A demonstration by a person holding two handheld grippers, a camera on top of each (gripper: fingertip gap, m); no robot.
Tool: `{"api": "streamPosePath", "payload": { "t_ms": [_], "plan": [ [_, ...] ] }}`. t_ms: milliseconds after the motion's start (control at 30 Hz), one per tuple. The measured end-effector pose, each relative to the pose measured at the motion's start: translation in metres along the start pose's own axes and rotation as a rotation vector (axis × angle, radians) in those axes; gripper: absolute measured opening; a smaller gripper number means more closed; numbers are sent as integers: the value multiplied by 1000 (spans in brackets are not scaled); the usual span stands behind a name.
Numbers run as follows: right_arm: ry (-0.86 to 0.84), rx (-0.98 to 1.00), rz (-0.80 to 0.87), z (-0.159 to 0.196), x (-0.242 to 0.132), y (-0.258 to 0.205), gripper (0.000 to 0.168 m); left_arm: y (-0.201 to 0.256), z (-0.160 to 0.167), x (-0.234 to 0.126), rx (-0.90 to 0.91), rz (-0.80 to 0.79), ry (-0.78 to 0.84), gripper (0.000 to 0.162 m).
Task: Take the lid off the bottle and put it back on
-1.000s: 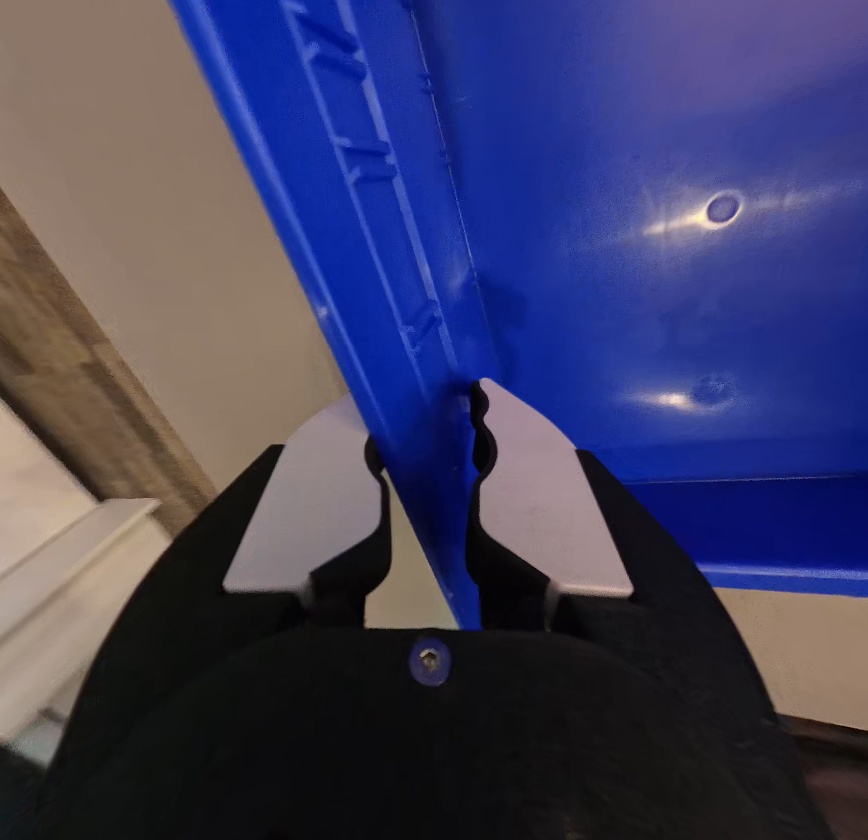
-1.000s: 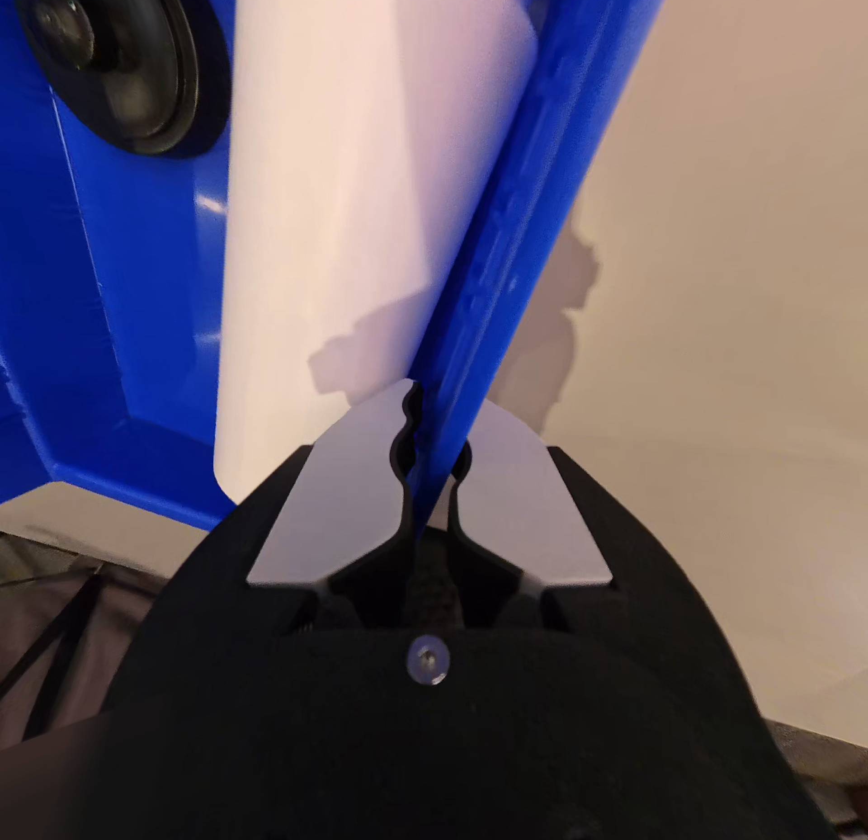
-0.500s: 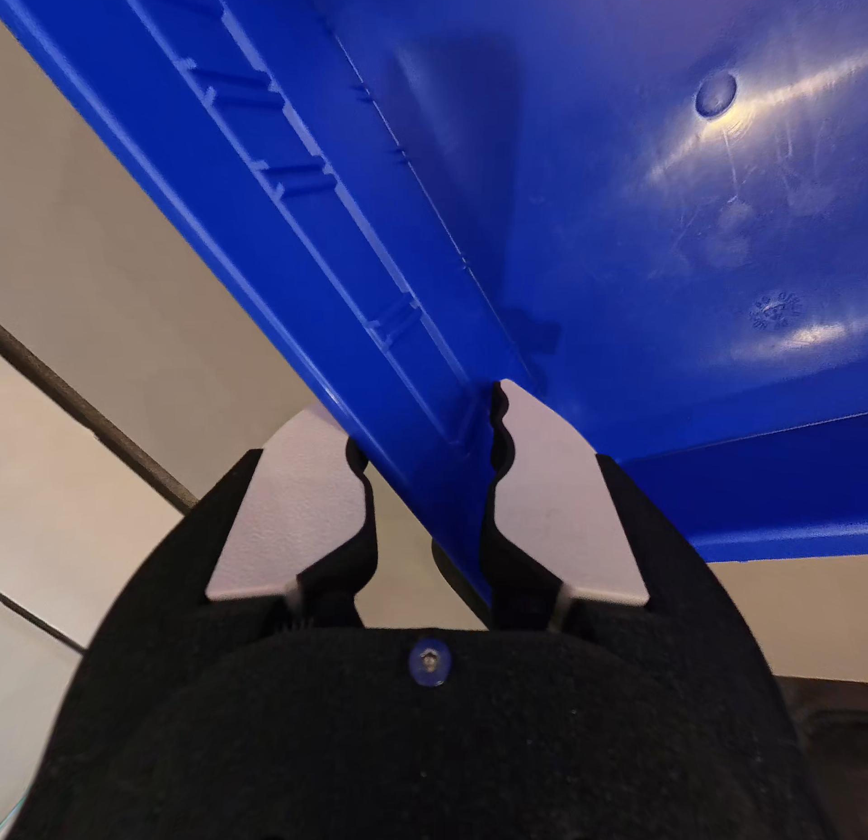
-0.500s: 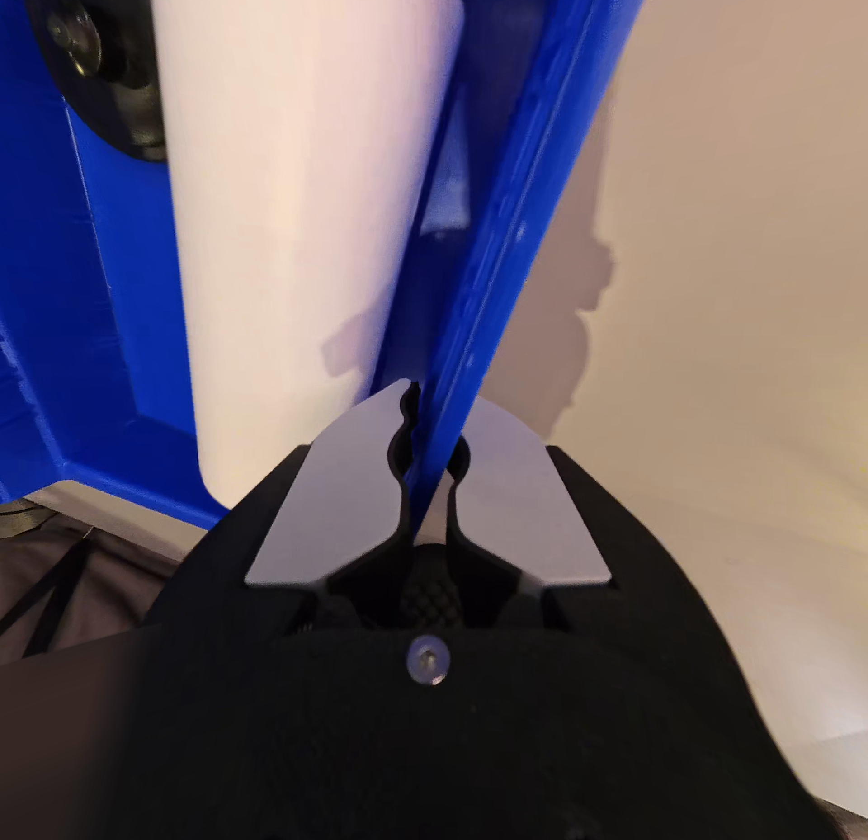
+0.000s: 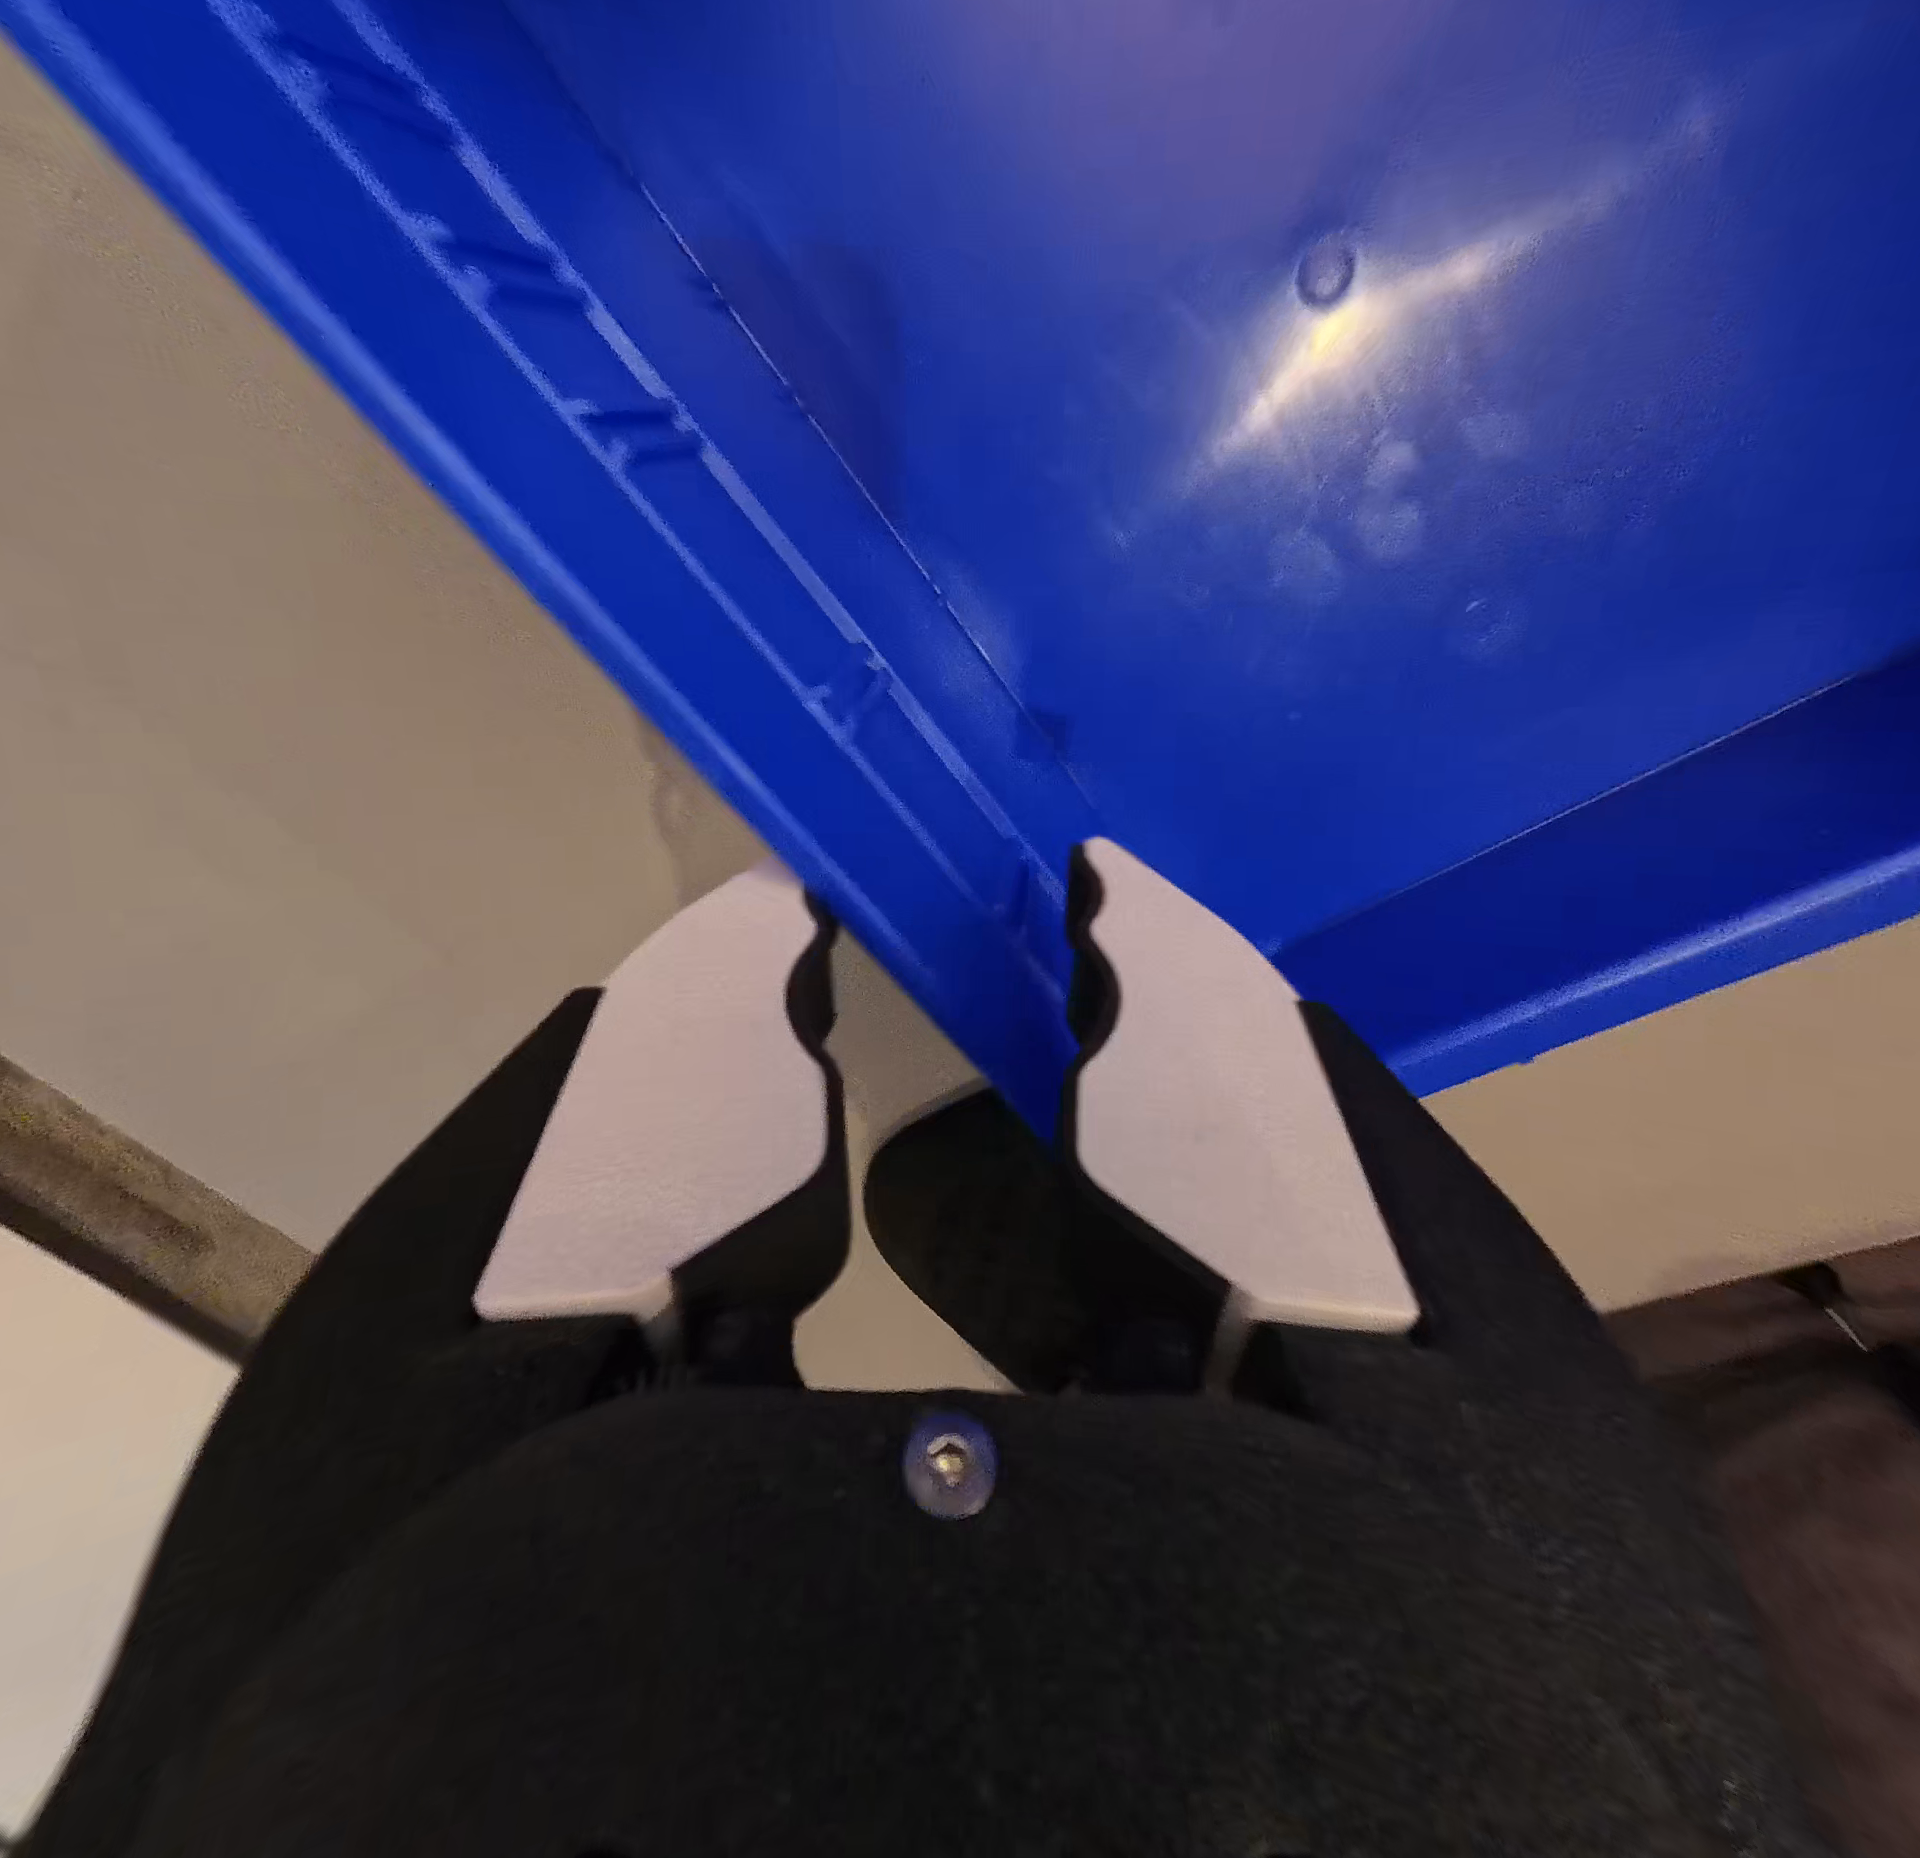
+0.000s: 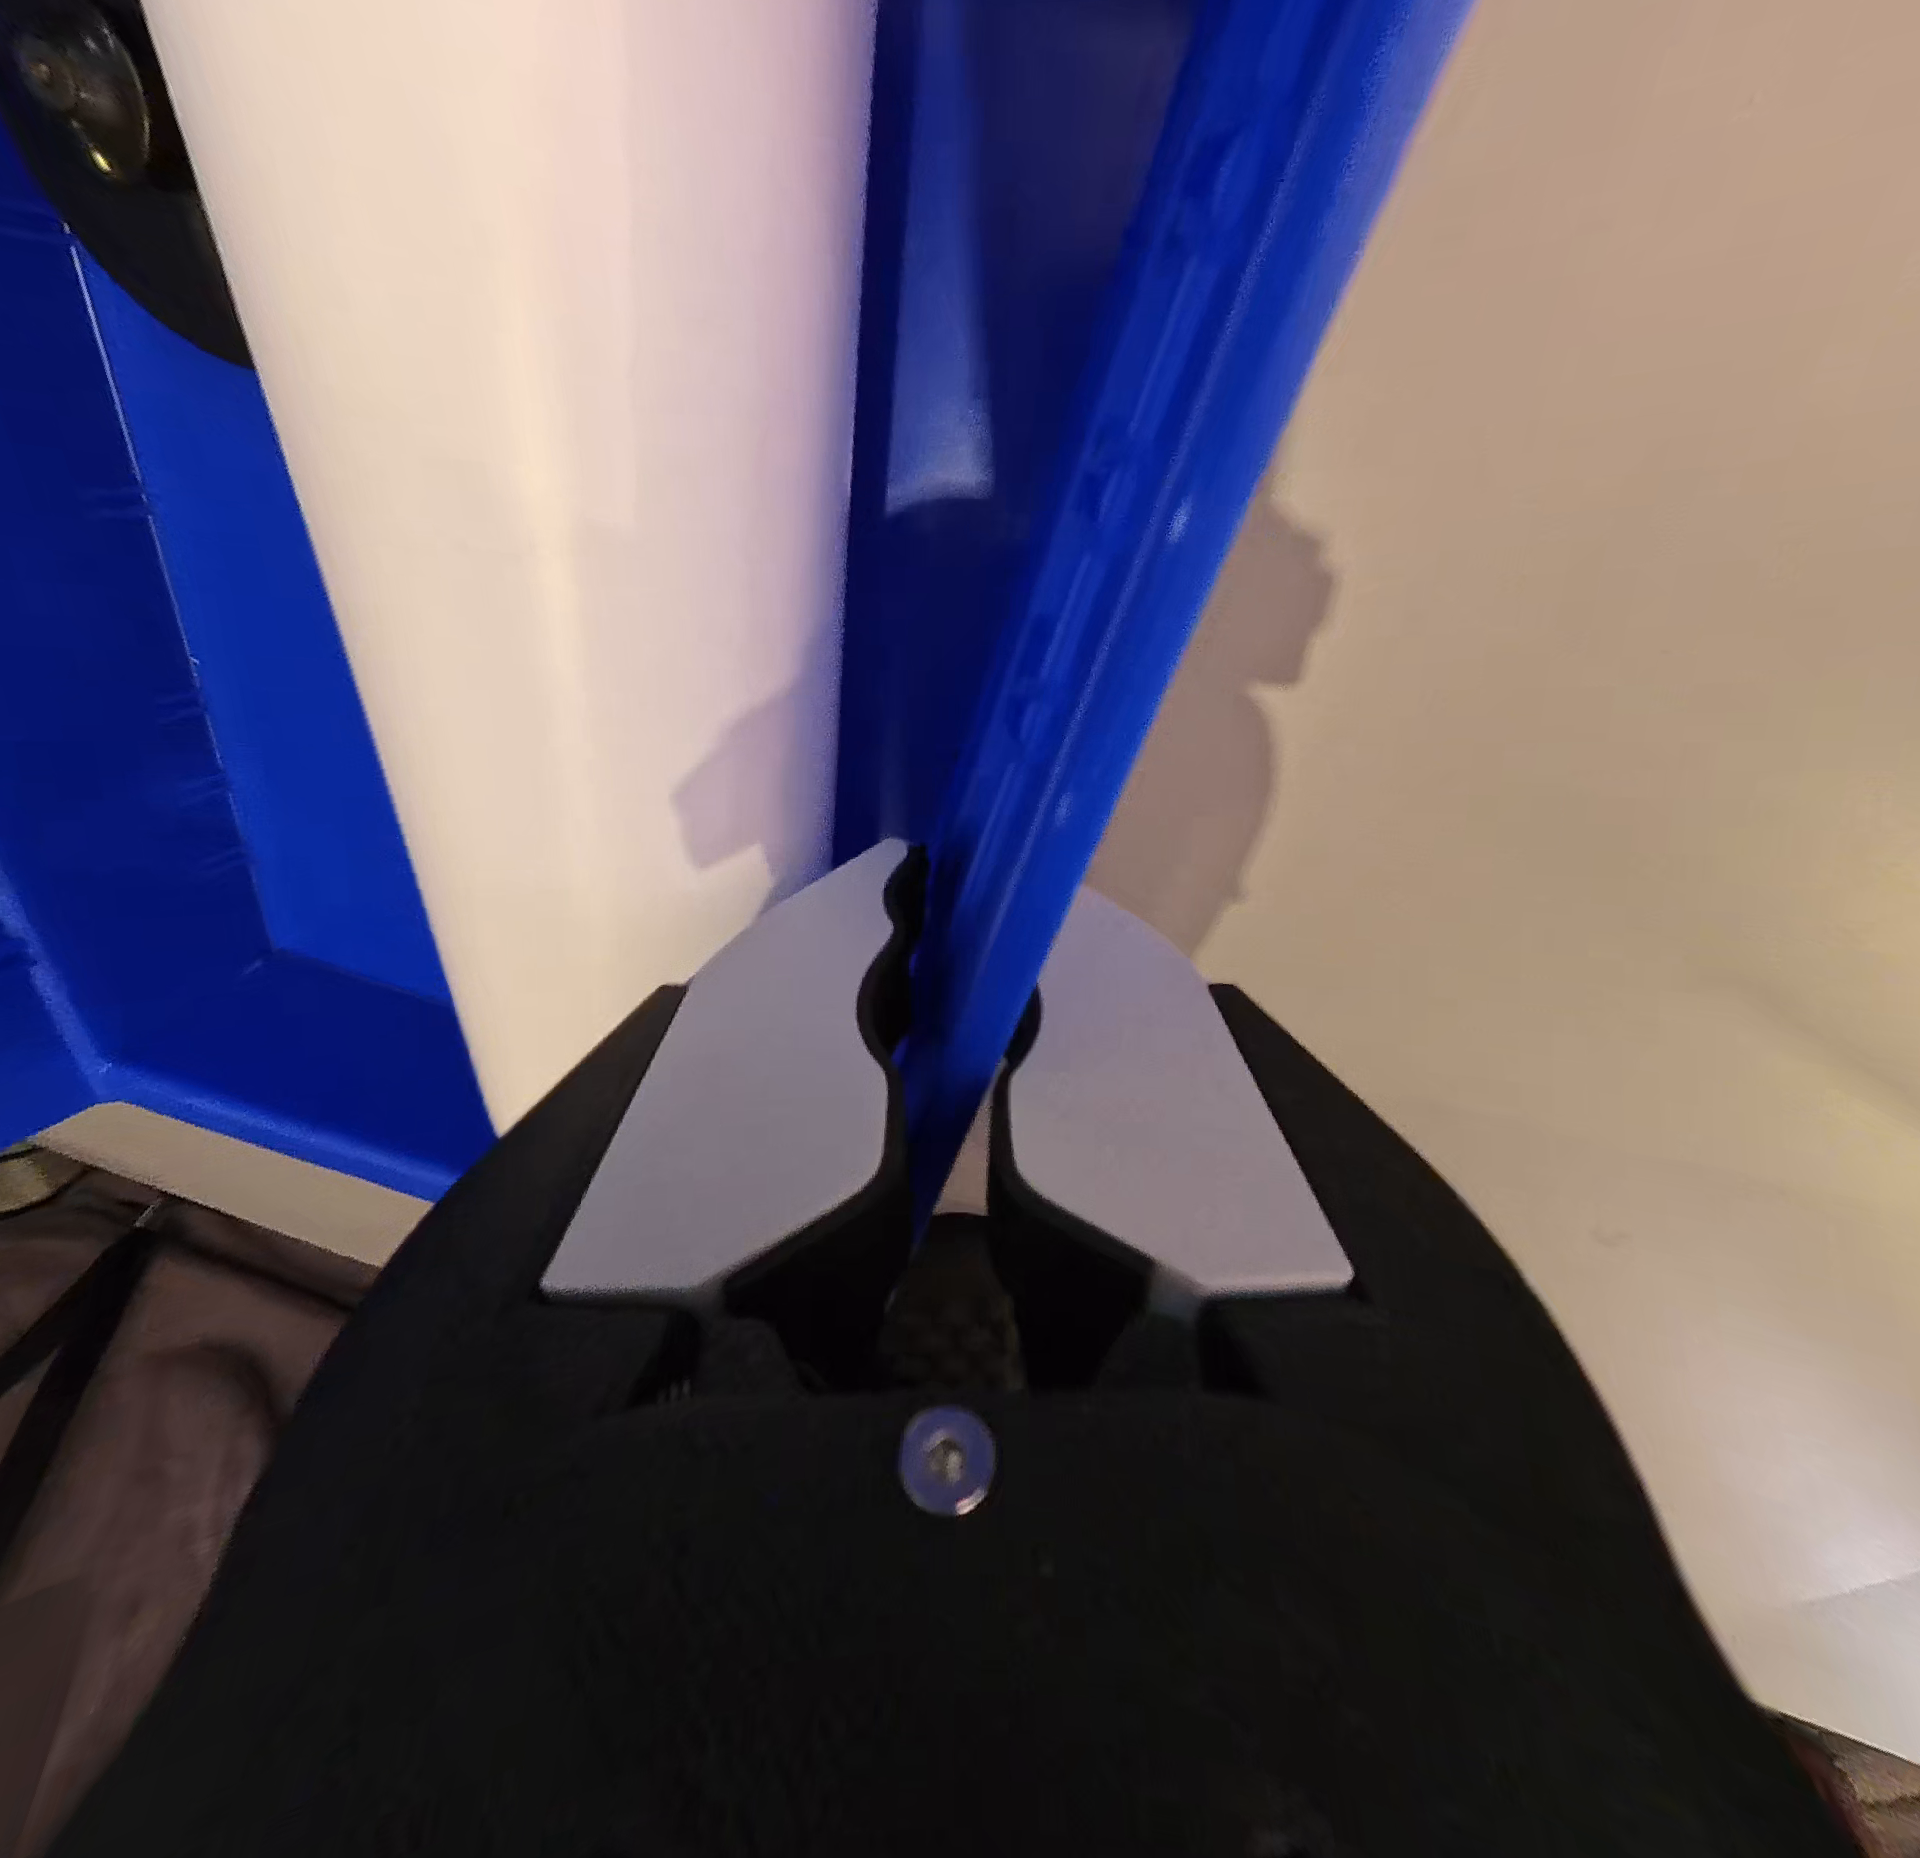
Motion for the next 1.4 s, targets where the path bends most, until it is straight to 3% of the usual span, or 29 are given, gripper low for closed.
{"api": "streamPosePath", "payload": {
  "t_ms": [167, 233, 367, 567, 867, 1067, 1233, 1400],
  "plan": [
    [14, 67, -10, -4, -2, 2, 11, -6, 9, -47, 13, -146, 298, 39],
    [23, 102, -22, -10, -1, 4, 11, -11, 12, -66, -17, -225, 434, 56],
    [-39, 129, -19, -24, 5, 6, 12, -22, 22, -99, -86, -336, 708, 64],
    [-107, 123, 97, -34, 17, 2, 13, -40, 47, -132, -202, -460, 1121, 57],
    [-91, 116, -16, -31, 16, 11, 7, -45, 56, -136, -212, -403, 1197, 61],
    [-106, 147, 6, -19, 6, 27, 7, -52, 65, -139, -225, -362, 1195, 64],
    [-81, 189, 19, -7, -26, 34, 6, -65, 80, -144, -259, -327, 1213, 64],
    [-79, 210, 55, -6, -83, 19, 7, -79, 99, -151, -301, -277, 1277, 67]
  ]
}}
Point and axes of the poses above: each gripper's, where its closed fingertips meet, x out along the fingers, z out of its underside, y = z × x across the jaws, the point moved 10 cm from there along -x, back along the fingers, and after that the axes turned 2 degrees about -y, right-handed, at the moved point
